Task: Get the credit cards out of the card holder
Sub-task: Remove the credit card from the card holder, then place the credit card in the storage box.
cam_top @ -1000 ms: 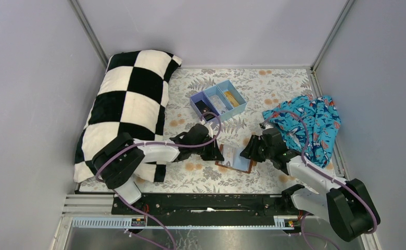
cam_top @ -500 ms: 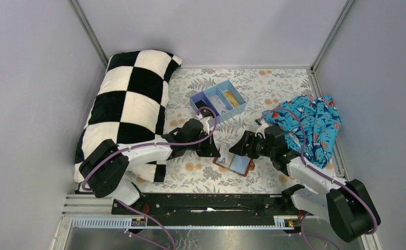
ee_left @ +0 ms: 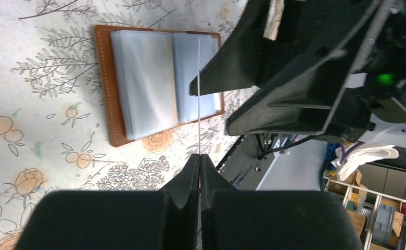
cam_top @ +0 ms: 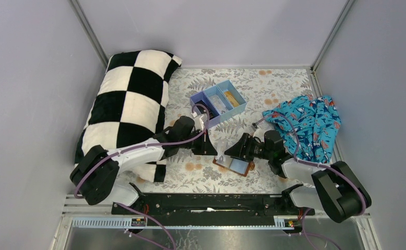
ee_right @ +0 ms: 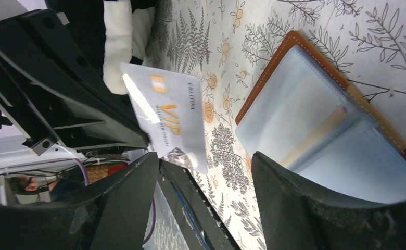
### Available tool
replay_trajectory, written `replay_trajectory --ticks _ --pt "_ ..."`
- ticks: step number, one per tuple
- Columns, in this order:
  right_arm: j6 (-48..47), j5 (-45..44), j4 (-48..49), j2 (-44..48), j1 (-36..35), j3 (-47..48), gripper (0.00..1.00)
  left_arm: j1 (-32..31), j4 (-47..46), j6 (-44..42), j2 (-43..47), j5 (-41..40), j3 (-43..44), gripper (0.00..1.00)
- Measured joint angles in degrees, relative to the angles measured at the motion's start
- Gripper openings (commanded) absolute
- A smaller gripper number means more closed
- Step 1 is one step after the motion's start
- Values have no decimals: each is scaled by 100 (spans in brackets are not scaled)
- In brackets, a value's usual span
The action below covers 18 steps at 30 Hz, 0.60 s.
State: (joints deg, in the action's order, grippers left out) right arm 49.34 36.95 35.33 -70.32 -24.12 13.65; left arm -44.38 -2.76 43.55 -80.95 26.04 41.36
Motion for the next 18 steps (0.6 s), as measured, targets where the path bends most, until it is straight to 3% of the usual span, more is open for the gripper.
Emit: replay_trajectory --ticks 3,7,15,18 --pt "286 149 551 -291 15 -101 72 48 -76 2 116 203 -20 0" --pt "769 339 1499 -693 24 -140 63 70 -260 48 151 452 -92 0" --pt "1915 525 4065 -1759 107 -376 15 181 -334 153 173 634 -262 0" --pt "2293 605 4540 -2267 120 -415 8 201 -315 157 177 656 -264 0"
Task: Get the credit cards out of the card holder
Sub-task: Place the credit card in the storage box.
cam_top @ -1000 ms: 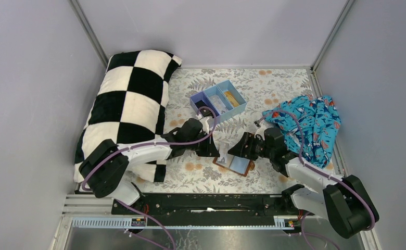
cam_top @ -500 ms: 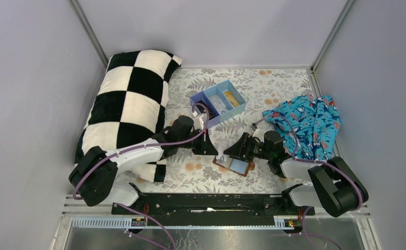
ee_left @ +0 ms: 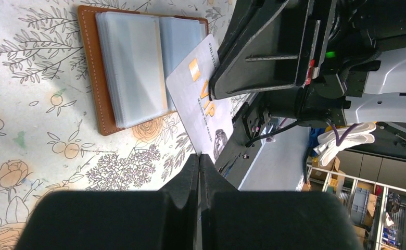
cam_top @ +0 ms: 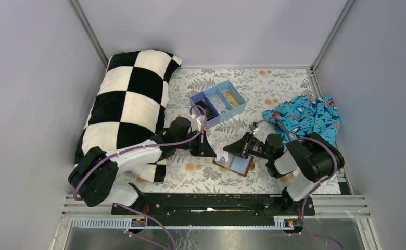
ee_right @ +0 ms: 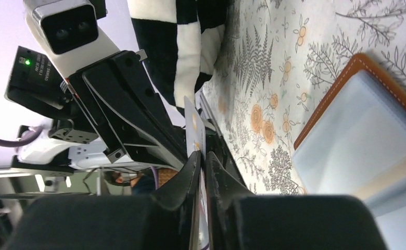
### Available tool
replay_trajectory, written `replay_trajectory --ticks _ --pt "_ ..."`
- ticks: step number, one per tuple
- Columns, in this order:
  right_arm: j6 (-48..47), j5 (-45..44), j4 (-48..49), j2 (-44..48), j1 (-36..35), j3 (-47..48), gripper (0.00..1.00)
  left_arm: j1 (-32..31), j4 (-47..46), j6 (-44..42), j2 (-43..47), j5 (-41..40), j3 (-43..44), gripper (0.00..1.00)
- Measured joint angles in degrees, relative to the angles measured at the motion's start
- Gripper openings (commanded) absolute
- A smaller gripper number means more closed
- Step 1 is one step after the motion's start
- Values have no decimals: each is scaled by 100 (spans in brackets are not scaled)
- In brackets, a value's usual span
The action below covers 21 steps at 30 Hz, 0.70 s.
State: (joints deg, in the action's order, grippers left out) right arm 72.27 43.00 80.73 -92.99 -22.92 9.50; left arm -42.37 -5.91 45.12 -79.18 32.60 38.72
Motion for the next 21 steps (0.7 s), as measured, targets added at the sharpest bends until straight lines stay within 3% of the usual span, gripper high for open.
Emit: replay_trajectory --ticks 3,4,6,12,16,21 --pt "264 68 278 -269 0 0 3 37 22 17 0 0 -44 0" --pt "302 96 332 -271 0 0 0 48 22 35 0 4 -59 8" --pt "330 127 455 -269 0 2 0 63 24 31 9 13 -61 32" --pt "146 317 334 42 24 151 0 122 778 -170 374 -431 258 52" --pt "-935 323 -1432 822 50 968 0 295 1652 -507 940 -1054 914 65" --pt "-3357 -369 -5215 1215 90 3359 0 935 2354 -763 2039 -1932 1377 70"
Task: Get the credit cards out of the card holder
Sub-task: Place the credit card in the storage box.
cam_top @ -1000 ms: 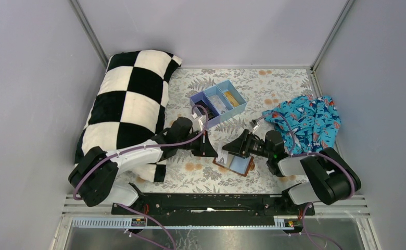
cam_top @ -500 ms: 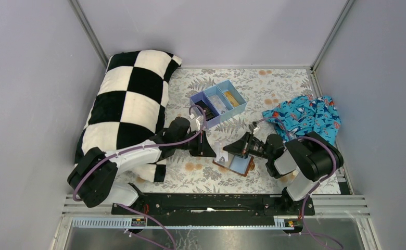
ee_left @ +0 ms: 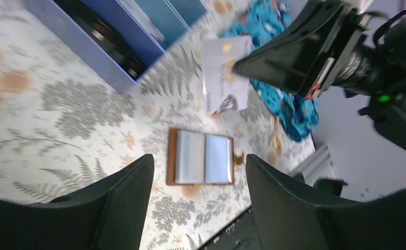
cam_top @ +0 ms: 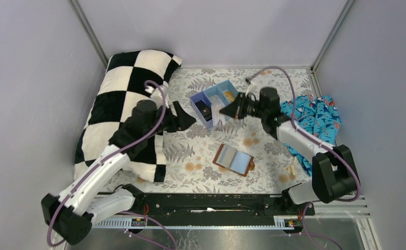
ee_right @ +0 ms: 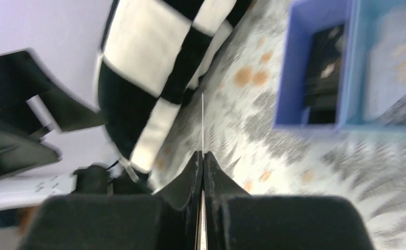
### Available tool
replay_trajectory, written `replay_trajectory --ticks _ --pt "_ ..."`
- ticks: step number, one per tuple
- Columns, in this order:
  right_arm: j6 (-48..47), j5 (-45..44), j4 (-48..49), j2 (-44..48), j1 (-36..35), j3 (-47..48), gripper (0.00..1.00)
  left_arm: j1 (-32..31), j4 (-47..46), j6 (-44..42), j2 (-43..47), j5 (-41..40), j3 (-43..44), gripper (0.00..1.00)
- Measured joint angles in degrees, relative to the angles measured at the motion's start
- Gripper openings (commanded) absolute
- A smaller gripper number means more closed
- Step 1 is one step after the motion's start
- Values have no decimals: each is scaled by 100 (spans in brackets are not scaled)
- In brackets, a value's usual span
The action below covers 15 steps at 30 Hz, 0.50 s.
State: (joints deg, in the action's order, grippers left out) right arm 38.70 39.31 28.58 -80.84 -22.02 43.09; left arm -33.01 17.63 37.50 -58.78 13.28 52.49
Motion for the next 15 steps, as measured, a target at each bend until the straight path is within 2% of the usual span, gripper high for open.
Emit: replay_trajectory --ticks 2,5,12,15 --pt "-767 -275 -1104 -175 42 1005 0 173 166 -28 337 -323 57 72" --pt "-1615 -741 -2247 -713 81 2350 0 232 339 -39 586 -660 74 72" --pt "-2706 -1274 -3989 -2396 109 4531 0 260 719 79 426 -905 74 72" --pt "-2931 -1329 -4428 -3049 109 5117 0 264 839 164 428 -946 72 72"
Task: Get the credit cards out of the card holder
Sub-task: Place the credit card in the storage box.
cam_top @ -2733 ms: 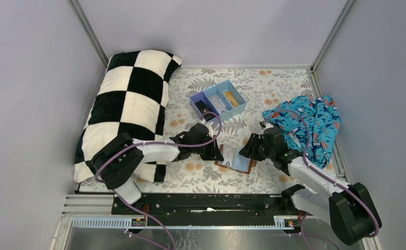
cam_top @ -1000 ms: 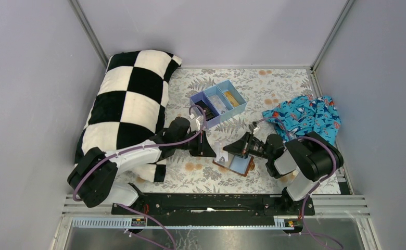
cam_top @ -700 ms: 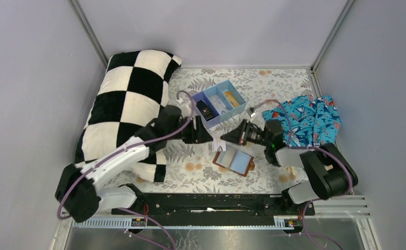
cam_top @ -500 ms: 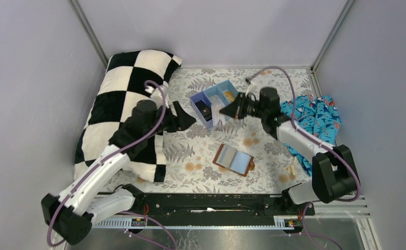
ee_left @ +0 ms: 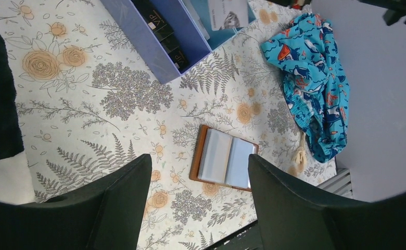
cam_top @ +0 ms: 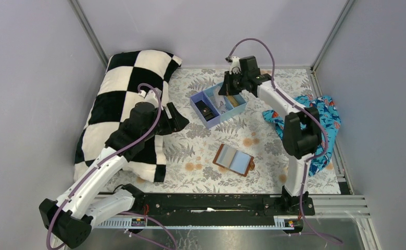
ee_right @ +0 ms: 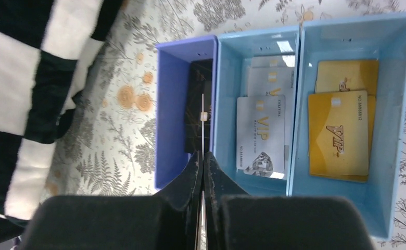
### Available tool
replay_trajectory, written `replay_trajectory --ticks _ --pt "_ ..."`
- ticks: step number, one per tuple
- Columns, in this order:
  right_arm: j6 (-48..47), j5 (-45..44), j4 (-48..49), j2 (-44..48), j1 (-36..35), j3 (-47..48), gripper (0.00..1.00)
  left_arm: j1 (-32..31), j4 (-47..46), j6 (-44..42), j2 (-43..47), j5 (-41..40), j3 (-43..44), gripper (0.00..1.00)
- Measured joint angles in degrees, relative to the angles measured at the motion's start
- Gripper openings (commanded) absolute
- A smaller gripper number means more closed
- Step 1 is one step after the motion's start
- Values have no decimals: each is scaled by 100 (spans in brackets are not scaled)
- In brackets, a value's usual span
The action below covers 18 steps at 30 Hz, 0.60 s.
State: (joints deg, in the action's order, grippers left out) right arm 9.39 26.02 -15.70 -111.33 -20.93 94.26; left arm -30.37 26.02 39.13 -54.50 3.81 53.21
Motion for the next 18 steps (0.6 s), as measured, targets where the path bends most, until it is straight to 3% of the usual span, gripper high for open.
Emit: replay_trajectory --ticks 9,11,15,18 --pt "-275 -109 -789 -935 0 588 0 15 26 144 289 7 -160 72" --pt "-313 -111 -846 -1047 0 688 6 24 31 149 302 52 -160 72" --pt "-358 -136 -887 -1154 0 715 30 31 -11 216 400 118 -214 72" --pt "-372 -225 -920 -1163 0 715 35 33 -28 332 597 227 -367 71"
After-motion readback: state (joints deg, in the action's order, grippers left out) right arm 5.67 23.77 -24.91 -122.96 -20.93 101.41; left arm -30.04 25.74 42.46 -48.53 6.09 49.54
